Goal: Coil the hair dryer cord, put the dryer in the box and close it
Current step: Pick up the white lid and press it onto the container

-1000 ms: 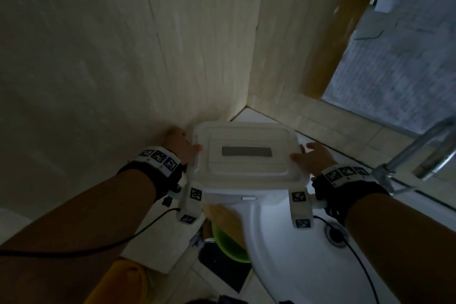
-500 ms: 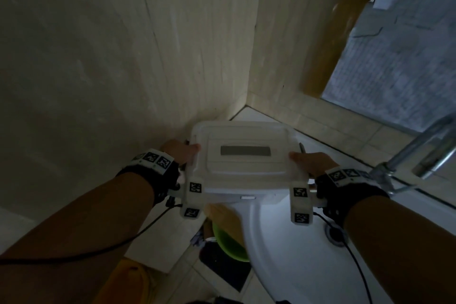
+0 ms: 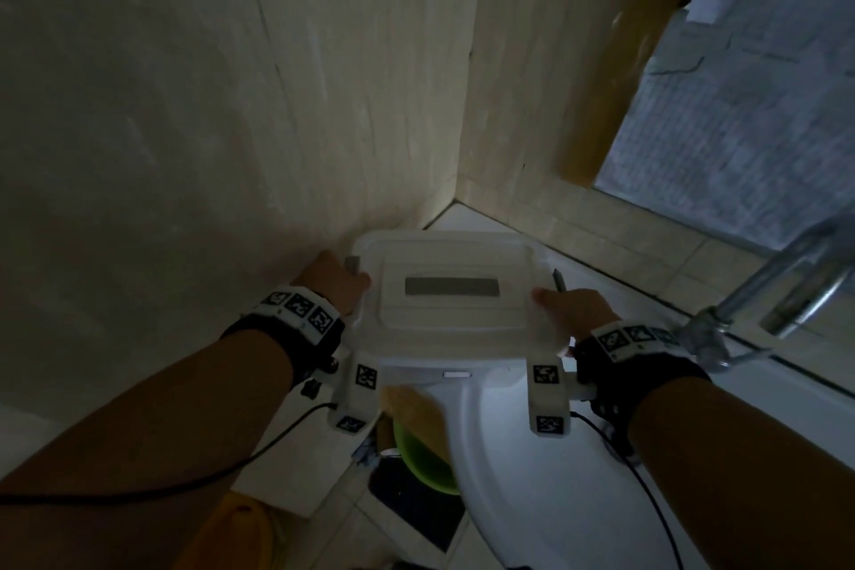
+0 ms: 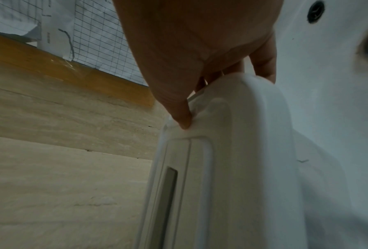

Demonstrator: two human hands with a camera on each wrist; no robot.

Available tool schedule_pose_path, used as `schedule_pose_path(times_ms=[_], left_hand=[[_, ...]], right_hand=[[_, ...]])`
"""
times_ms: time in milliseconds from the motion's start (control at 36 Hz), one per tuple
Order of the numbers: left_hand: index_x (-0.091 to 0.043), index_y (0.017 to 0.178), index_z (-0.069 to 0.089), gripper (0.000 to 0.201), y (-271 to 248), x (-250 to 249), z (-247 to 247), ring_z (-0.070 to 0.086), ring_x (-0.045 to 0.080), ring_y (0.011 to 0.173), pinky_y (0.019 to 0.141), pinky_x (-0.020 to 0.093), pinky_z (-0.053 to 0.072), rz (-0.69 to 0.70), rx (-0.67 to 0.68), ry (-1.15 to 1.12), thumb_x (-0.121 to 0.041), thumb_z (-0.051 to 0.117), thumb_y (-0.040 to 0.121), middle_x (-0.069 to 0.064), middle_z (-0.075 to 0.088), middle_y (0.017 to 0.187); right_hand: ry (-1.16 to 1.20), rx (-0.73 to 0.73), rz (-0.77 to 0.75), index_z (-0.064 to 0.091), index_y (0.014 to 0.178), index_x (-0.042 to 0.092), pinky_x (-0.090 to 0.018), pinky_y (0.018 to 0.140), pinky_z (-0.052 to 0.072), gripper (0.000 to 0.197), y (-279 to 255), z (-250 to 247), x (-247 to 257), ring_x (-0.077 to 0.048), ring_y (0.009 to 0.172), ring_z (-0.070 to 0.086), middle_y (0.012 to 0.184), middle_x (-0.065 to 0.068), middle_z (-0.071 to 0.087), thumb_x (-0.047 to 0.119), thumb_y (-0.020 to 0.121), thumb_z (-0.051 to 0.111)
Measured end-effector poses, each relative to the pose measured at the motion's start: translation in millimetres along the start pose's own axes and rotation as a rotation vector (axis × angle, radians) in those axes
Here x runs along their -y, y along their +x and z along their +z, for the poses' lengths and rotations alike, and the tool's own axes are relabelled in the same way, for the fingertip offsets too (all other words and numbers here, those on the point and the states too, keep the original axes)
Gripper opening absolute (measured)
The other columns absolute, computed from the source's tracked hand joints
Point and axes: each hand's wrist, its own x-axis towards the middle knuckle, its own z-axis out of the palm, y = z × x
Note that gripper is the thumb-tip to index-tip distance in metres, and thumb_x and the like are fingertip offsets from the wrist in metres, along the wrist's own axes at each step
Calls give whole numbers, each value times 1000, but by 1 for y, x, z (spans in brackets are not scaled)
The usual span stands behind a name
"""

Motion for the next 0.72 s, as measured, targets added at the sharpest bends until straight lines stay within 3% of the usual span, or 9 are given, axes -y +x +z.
schedule_pose_path(times_ms=[111, 167, 222, 278, 361, 444, 500, 611, 722], left_hand=[[7, 121, 53, 55, 2, -3, 2, 65, 37, 93, 64, 30, 46, -20, -20, -26, -36, 60, 86, 25, 64, 110], [4, 128, 44, 57, 2, -6, 6, 60, 38, 104, 76, 35, 50, -10, -55, -80, -29, 63, 85, 24, 57, 122], [-7, 135, 36, 66, 0, -8, 9, 51, 39, 116, 93, 42, 48, 26, -116, -111, -27, 67, 81, 20, 45, 134], [-17, 139, 36, 69, -3, -12, 12, 43, 39, 124, 103, 44, 41, 105, -186, -90, -31, 68, 79, 16, 39, 140], [-25, 134, 48, 64, -13, -24, 18, 40, 34, 130, 109, 42, 36, 326, -232, 34, -41, 70, 76, 12, 39, 144], [-35, 134, 49, 64, -27, -43, 26, 31, 27, 139, 115, 42, 28, 486, -100, 177, -53, 69, 76, 4, 30, 152], [-40, 138, 43, 68, -34, -55, 32, 20, 24, 145, 118, 44, 20, 544, 1, 300, -60, 66, 76, -1, 23, 156], [-45, 147, 24, 86, -41, -68, 46, -1, 25, 149, 118, 53, 3, 548, 146, 430, -67, 63, 73, -5, 6, 162], [-47, 148, 17, 91, -43, -69, 51, -5, 26, 149, 116, 55, 1, 526, 181, 453, -70, 62, 72, -6, 0, 163]], right_hand=[[-10, -1, -17, 60, 112, -4, -47, 89, 53, 52, 3, 1, -1, -36, 93, 61, 101, -19, 61, 38, 82, 67], [-46, -10, -39, 60, 111, -5, -41, 82, 53, 51, 4, 1, 0, -33, 85, 58, 96, -18, 59, 38, 84, 65], [-104, -15, -74, 61, 111, -7, -35, 72, 45, 52, 5, 0, 0, -29, 82, 54, 93, -16, 56, 39, 85, 63], [-126, -14, -104, 62, 111, -9, -30, 69, 38, 52, 7, 0, -1, -27, 81, 51, 91, -15, 55, 37, 86, 63], [-128, -34, -124, 62, 113, -8, -29, 70, 38, 48, 8, -2, -3, -25, 81, 51, 93, -16, 57, 32, 86, 64], [-116, -50, -136, 59, 118, -5, -29, 71, 38, 51, 7, -1, -3, -27, 85, 53, 110, -20, 64, 32, 85, 65], [-105, -64, -134, 55, 122, -4, -30, 72, 38, 56, 7, 1, -3, -32, 96, 58, 117, -20, 63, 35, 82, 67], [-103, -75, -127, 51, 125, -2, -30, 73, 39, 58, 6, 1, -3, -34, 108, 58, 120, -20, 60, 35, 83, 67], [-111, -71, -130, 48, 126, -1, -31, 76, 40, 58, 6, 1, -5, -33, 109, 57, 123, -19, 58, 34, 84, 66]])
